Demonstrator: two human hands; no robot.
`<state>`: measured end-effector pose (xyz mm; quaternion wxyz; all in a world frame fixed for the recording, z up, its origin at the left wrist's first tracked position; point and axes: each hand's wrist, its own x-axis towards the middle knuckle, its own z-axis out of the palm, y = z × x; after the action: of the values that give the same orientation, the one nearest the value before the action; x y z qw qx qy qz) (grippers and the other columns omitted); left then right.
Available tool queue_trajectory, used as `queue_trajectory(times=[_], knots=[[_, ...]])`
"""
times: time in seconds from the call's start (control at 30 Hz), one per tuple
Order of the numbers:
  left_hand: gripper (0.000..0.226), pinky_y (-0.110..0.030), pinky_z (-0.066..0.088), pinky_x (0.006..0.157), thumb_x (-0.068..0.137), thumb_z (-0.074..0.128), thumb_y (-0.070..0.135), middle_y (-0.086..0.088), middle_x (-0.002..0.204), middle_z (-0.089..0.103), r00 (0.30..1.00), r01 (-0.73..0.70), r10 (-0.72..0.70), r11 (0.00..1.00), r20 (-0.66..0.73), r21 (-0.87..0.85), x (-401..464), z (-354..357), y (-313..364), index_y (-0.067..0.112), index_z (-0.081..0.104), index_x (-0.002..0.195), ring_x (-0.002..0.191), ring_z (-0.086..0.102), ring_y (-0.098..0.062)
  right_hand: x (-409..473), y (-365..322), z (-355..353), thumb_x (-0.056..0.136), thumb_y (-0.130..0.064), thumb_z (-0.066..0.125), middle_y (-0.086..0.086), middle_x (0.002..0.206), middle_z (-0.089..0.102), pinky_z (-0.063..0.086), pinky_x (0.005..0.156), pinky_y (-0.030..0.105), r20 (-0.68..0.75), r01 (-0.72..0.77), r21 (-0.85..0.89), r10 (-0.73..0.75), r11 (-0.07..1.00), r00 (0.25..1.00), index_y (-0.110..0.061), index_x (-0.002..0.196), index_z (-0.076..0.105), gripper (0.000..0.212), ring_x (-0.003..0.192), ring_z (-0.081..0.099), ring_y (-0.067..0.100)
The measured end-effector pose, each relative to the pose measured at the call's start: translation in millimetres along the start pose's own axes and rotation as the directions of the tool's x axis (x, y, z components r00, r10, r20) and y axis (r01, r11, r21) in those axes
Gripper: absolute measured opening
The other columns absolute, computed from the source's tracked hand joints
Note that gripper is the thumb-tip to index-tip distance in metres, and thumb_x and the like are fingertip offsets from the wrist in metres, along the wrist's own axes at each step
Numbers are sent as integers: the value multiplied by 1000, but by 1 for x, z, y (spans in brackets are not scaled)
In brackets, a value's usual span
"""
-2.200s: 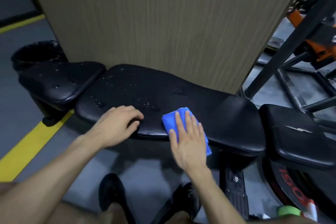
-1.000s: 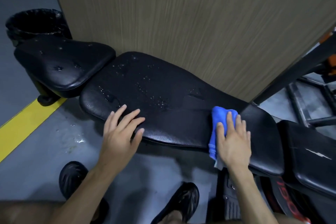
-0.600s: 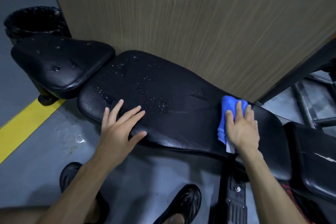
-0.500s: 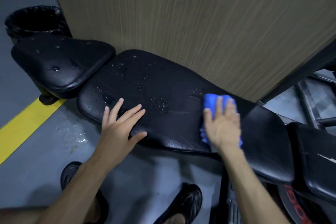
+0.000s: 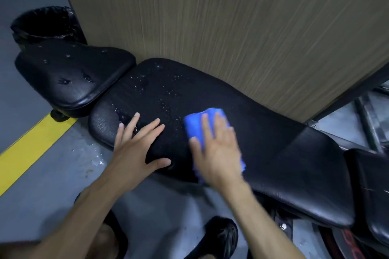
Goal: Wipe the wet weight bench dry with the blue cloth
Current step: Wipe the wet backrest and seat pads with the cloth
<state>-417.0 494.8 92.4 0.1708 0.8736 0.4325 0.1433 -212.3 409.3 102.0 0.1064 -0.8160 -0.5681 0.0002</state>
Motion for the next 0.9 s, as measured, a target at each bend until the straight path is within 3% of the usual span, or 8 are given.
queue_trajectory(times=[0.07, 0.13, 0.33, 0.47, 0.57, 0.67, 0.77, 0.9], knots=[[101, -48, -7, 124, 67, 39, 85, 23, 163, 21, 1000, 14, -14, 1000, 7, 12, 2, -2, 0, 33, 34, 154, 155, -12, -15, -11, -13, -4, 98, -53, 20, 14, 166, 15, 15, 124, 46, 98, 176, 60, -181, 983, 979, -18, 159, 23, 70, 154, 14, 28], [102, -45, -11, 124, 67, 39, 86, 25, 163, 17, 1000, 21, -21, 1000, 15, 0, 2, -3, 0, 34, 32, 155, 154, -16, -12, 6, 26, -9, 98, -54, 18, 11, 166, 19, 19, 121, 47, 78, 168, 15, -169, 986, 983, -21, 158, 25, 70, 152, 19, 27], [100, -48, -8, 125, 68, 38, 87, 26, 162, 15, 1000, 17, -17, 1000, 16, -1, 1, -6, 0, 36, 32, 154, 153, -18, -10, 81, 114, -18, 101, -53, 18, 18, 167, 8, 12, 122, 51, 58, -437, -20, 438, 899, 897, -17, 160, 10, 70, 153, 8, 31], [99, -42, -14, 123, 66, 42, 86, 31, 161, 10, 999, 18, -18, 1000, 30, -2, 4, -8, 0, 40, 30, 153, 152, -21, -7, 37, 21, -1, 95, -56, 16, 18, 166, 13, 13, 124, 47, 36, -21, 2, 21, 1000, 999, -17, 159, 20, 75, 153, 12, 31], [101, -40, -16, 123, 64, 43, 87, 31, 160, 10, 999, 20, -20, 1000, 32, 2, 7, -9, -2, 40, 31, 153, 152, -21, -7, 23, 39, -13, 97, -57, 20, 11, 166, 19, 20, 122, 46, 97, 163, 85, -170, 983, 981, -23, 158, 27, 70, 152, 20, 27], [101, -42, -15, 123, 65, 41, 89, 30, 161, 9, 999, 6, -7, 1000, 38, 15, 7, -9, -3, 40, 30, 153, 152, -21, -8, 61, 118, -20, 94, -60, 15, 17, 163, 25, 25, 119, 50, 13, -127, 13, 127, 992, 992, -20, 157, 27, 76, 149, 26, 31], [101, -42, -14, 123, 66, 41, 90, 28, 161, 12, 999, 2, -3, 1000, 33, 9, 7, -8, -3, 39, 32, 153, 153, -19, -9, 107, 146, -22, 97, -57, 17, 15, 165, 20, 17, 120, 51, 60, -448, -5, 448, 894, 892, -18, 159, 19, 73, 151, 18, 32], [102, -42, -15, 123, 64, 43, 88, 29, 162, 9, 998, -6, 4, 999, 55, 35, 10, -11, -2, 40, 30, 154, 152, -22, -8, 136, 61, -2, 101, -57, 22, 16, 166, 11, 9, 122, 48, 66, -309, -24, 310, 951, 948, -20, 161, 10, 71, 153, 10, 30]])
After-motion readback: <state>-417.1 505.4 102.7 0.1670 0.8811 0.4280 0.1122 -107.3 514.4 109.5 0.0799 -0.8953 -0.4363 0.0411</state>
